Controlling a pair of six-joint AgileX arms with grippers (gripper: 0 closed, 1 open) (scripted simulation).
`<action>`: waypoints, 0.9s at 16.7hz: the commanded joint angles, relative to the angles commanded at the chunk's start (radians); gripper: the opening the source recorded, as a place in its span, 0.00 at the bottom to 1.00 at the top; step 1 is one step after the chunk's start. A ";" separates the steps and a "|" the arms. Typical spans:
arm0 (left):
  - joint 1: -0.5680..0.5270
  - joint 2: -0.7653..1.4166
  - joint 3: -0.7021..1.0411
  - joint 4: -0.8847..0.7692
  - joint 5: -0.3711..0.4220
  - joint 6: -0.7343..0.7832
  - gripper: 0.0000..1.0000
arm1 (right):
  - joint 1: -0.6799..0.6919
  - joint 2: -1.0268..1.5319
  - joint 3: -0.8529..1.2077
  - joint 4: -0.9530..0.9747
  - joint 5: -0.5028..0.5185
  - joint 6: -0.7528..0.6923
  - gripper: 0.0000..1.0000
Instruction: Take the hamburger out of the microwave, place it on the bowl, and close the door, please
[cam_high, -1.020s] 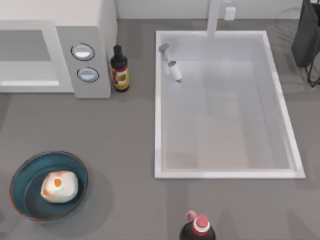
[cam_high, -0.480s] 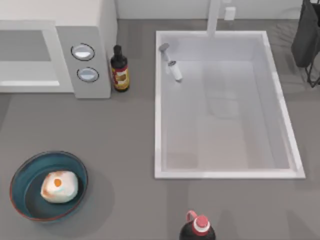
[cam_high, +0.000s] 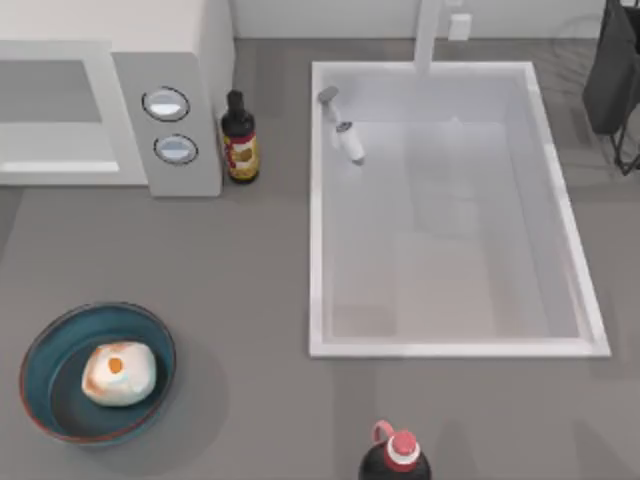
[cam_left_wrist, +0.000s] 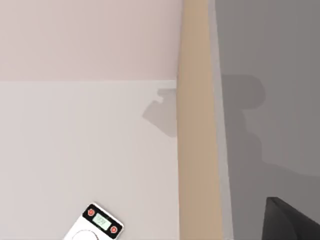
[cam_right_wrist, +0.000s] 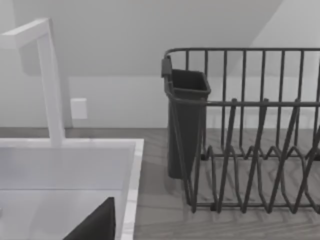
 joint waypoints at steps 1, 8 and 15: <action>0.001 0.014 -0.029 0.042 0.000 0.001 0.00 | 0.000 0.000 0.000 0.000 0.000 0.000 1.00; 0.004 0.065 -0.138 0.200 0.002 0.003 0.00 | 0.000 0.000 0.000 0.000 0.000 0.000 1.00; -0.050 -0.030 -0.245 0.250 -0.022 -0.052 0.00 | 0.000 0.000 0.000 0.000 0.000 0.000 1.00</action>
